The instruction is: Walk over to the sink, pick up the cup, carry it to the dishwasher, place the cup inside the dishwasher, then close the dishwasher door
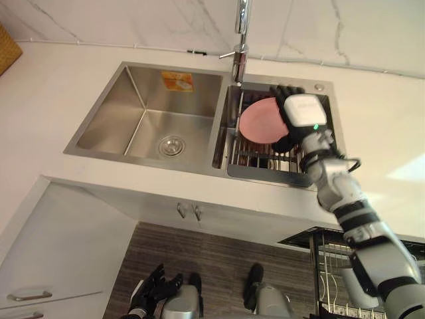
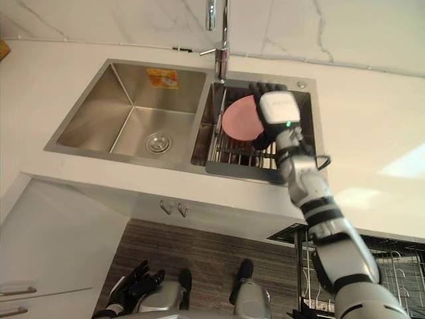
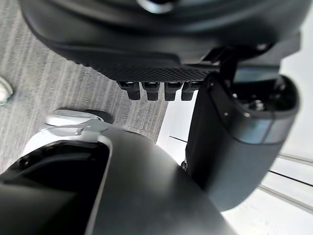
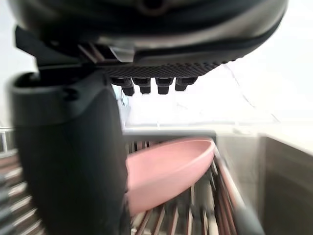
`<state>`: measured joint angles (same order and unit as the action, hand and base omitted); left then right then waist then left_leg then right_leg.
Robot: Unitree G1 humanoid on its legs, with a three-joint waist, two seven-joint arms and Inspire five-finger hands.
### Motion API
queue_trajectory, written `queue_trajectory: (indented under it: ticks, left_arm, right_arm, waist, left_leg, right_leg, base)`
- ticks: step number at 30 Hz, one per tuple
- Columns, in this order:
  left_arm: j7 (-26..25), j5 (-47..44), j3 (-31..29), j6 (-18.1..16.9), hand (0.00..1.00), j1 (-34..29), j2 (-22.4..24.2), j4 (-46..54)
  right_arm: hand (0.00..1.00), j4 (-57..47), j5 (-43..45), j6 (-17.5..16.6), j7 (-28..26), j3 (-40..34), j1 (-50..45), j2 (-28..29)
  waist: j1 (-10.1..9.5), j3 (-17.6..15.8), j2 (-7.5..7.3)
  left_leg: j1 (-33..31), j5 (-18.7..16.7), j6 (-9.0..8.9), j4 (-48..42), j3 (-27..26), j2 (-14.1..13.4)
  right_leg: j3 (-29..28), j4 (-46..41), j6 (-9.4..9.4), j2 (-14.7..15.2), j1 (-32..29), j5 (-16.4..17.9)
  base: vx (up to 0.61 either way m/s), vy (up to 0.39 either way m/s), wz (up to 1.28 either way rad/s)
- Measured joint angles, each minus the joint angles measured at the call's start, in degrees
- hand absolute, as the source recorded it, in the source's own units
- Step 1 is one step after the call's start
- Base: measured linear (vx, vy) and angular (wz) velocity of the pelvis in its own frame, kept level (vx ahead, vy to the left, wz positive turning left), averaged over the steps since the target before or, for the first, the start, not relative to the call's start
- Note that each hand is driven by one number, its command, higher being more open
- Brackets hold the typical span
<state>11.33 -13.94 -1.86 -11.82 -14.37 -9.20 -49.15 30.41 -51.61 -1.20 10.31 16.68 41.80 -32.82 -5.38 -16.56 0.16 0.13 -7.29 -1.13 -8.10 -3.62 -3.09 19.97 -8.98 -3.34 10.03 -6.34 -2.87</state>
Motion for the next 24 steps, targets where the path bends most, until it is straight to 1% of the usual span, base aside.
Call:
queue_trajectory:
  ticks: [1,4,5,7,9,11,13,17,21,24]
  left_arm:
    - [0.1,-0.1,0.1,0.0,1.00,0.2,-0.1,0.0]
    - [0.3,-0.7,0.4,-0.2,1.00,0.5,-0.1,0.0]
    - [0.3,-0.7,0.4,-0.2,1.00,0.5,-0.1,0.0]
    - [0.3,-0.8,0.7,-0.6,1.00,0.6,-0.2,0.0]
    - [0.7,-0.8,0.8,-0.9,1.00,1.4,-0.4,0.0]
    - [1.2,-0.9,1.0,-0.9,1.00,1.9,-0.5,0.0]
    - [1.6,-1.9,1.2,-1.1,1.00,2.4,-0.7,0.0]
    - [1.7,-2.9,1.4,-1.8,1.00,2.5,-0.6,1.0]
    - [1.7,-3.1,2.3,-2.0,1.00,2.5,-0.9,1.4]
    - [1.7,-3.1,2.4,-2.0,1.00,2.6,-0.9,1.4]
  right_arm:
    - [1.00,0.3,0.1,-0.3,0.0,0.3,0.0,0.0]
    - [1.00,2.4,1.1,-1.4,0.1,1.3,0.6,-1.4]
    - [1.00,2.8,1.9,-1.4,0.2,1.3,1.1,-1.4]
    - [1.00,4.2,2.5,-2.4,0.1,2.4,3.0,-2.3]
    - [1.00,4.8,3.0,-3.6,0.1,3.9,5.0,-3.5]
    - [1.00,4.9,3.2,-3.8,0.1,3.9,5.8,-3.8]
    - [1.00,4.9,3.9,-4.0,0.2,3.9,7.2,-4.0]
    - [1.00,5.0,5.4,-4.0,0.2,3.9,9.3,-4.1]
    - [1.00,4.8,7.2,-4.0,0.1,3.9,9.9,-4.1]
    - [1.00,4.6,7.7,-4.1,0.0,3.8,9.9,-4.2]
  waist:
    - [-0.06,-0.1,-0.05]
    - [-0.01,-0.2,-0.04]
    - [0.01,-0.2,0.01]
    - [0.02,-0.4,0.03]
    - [0.08,-1.7,0.02]
    - [0.09,-2.2,0.04]
    - [0.09,-3.2,0.09]
    - [-0.03,-4.6,0.29]
    - [-0.18,-4.8,0.49]
    - [-0.12,-4.8,0.52]
  left_leg:
    - [-0.1,0.1,-0.18,0.0,0.1,-0.3]
    - [-1.8,0.2,-0.36,-0.2,0.6,-0.4]
    - [-2.0,0.2,-0.39,-0.2,0.6,-0.4]
    - [-2.1,0.2,-0.58,-0.3,0.7,-0.5]
    - [-3.0,-0.1,-0.76,-1.4,0.7,-0.7]
    - [-3.8,-0.6,-0.97,-2.1,0.7,-0.8]
    - [-4.7,-0.7,-0.60,-2.7,0.7,-1.0]
    - [-5.9,-0.7,-0.54,-3.5,0.7,-2.0]
    - [-6.8,-0.6,-0.75,-3.5,0.6,-2.6]
    - [-6.8,-0.4,-1.23,-3.5,0.6,-3.0]
  right_leg:
    - [0.2,0.0,0.35,-0.2,0.0,-0.1]
    - [0.6,-0.2,0.49,-0.4,-1.4,-0.1]
    - [0.7,-0.2,0.50,-0.4,-1.6,-0.1]
    - [0.7,-0.2,0.53,-0.5,-1.7,-0.1]
    - [0.6,-0.2,0.59,-0.8,-1.9,-0.1]
    - [0.6,-0.1,0.69,-0.9,-2.5,-0.1]
    - [0.6,-0.1,0.51,-1.0,-3.0,0.1]
    - [0.7,0.1,0.72,-1.9,-3.8,0.2]
    - [0.8,0.3,0.84,-2.7,-4.8,0.2]
    - [0.8,0.2,1.43,-3.1,-4.9,0.0]
  base:
    - [0.06,-0.067,0.02]
    - [0.04,-0.040,0.06]
    - [0.03,-0.026,0.05]
    - [0.00,0.000,0.00]
    - [-0.02,-0.010,-0.01]
    - [-0.06,-0.023,-0.01]
    - [-0.08,-0.036,-0.03]
    - [-0.07,-0.059,-0.03]
    - [-0.02,-0.058,-0.04]
    - [0.02,-0.038,-0.02]
